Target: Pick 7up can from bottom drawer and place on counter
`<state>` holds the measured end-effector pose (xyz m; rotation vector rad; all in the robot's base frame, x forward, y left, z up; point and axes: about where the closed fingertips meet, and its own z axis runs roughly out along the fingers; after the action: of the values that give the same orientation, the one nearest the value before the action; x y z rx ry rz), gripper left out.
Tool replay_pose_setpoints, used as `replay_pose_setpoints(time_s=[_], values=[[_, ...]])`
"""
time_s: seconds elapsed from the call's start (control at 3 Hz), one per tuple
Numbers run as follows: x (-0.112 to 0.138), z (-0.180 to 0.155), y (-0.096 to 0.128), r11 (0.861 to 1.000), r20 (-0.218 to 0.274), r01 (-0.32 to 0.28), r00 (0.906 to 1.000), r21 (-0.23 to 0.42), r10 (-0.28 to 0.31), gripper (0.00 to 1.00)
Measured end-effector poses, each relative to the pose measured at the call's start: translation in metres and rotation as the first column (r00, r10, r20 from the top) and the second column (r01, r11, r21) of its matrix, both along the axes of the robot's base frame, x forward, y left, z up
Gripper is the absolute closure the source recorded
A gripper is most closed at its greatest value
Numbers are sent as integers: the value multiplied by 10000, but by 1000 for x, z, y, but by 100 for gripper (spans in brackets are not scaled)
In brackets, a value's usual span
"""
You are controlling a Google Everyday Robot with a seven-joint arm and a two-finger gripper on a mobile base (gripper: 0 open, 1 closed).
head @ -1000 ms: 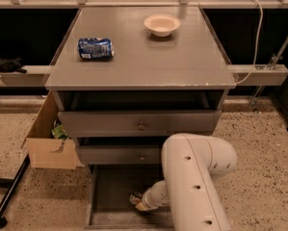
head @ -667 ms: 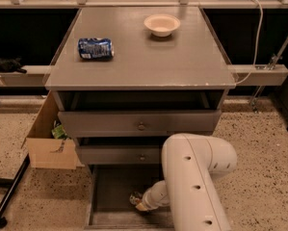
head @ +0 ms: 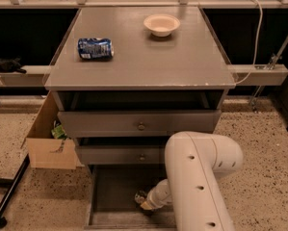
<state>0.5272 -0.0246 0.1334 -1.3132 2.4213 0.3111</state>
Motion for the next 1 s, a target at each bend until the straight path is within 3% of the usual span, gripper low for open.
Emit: replay_pose_setpoints(time_s=[0.33,1.0], values=[[0,18,-23,9996,208,183,9996,-230,-178,100],[-17,106,-102,9931,1387,1080,9852,-458,-1007,100]])
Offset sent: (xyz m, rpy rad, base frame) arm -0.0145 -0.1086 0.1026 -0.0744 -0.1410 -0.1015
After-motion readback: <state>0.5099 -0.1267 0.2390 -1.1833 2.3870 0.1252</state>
